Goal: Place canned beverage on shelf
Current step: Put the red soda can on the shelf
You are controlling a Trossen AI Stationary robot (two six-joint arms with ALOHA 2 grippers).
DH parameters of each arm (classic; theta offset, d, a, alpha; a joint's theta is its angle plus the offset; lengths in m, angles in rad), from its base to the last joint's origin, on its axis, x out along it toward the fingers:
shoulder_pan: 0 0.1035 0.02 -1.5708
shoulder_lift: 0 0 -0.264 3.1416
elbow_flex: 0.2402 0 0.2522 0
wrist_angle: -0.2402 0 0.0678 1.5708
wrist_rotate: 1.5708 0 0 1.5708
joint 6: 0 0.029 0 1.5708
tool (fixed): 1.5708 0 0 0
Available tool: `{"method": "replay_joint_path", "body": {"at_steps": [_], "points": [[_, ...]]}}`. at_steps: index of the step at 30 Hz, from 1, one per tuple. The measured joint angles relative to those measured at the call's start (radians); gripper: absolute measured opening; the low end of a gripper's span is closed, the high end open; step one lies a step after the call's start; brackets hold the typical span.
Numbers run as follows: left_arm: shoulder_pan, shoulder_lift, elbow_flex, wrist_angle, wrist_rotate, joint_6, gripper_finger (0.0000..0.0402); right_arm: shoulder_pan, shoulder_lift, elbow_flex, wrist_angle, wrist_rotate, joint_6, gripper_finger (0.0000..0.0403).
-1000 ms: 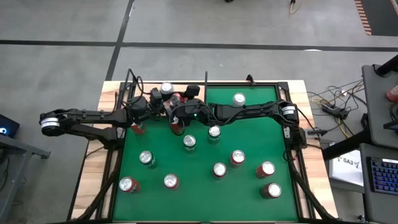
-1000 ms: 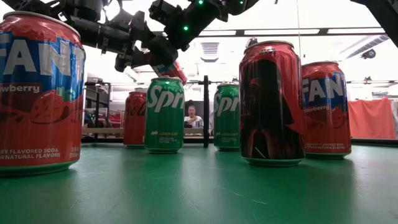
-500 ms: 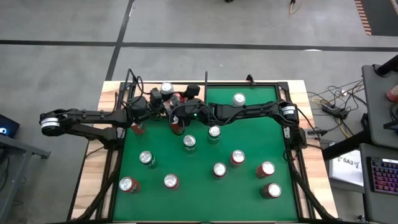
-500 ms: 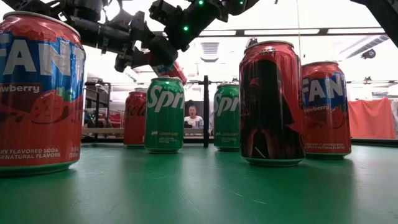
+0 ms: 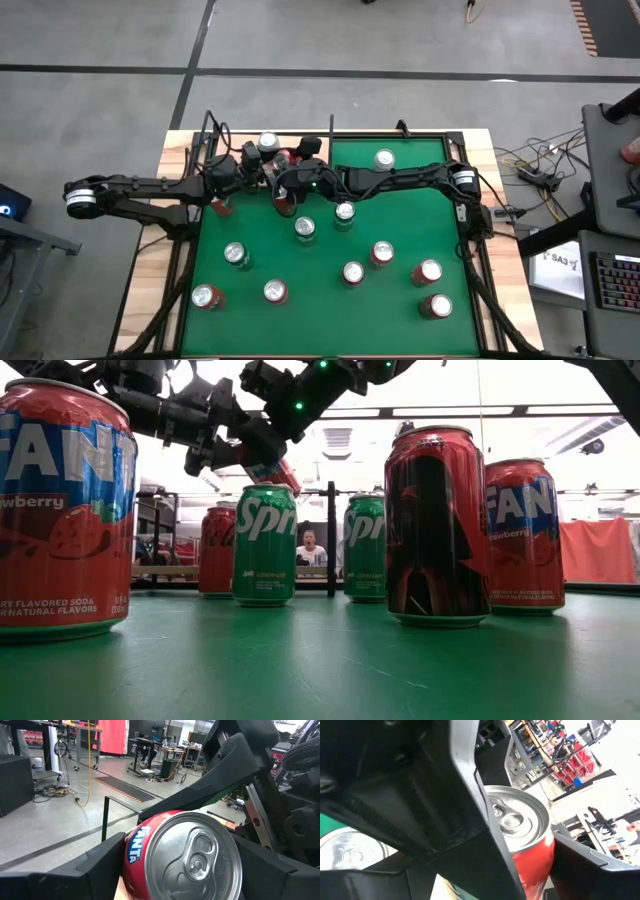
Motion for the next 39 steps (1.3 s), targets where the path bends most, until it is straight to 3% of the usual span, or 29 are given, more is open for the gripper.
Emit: {"method": "replay_joint_path", "body": {"at_steps": [12,29,39], "points": [[0.0,0.0,0.0,-0.003,0.003,0.004,0.0297,0.0,0.006,-0.004,0.01,0.007,0.038,0.029],[0.004,0.0,0.0,-0.016,-0.016,0.015,0.0285,-0.008,0.008,-0.004,-0.037,-0.027,0.249,0.029],[0.004,0.0,0.0,-0.025,-0.011,0.037,0.0283,-0.008,0.008,-0.008,-0.047,-0.04,0.251,0.029]]}}
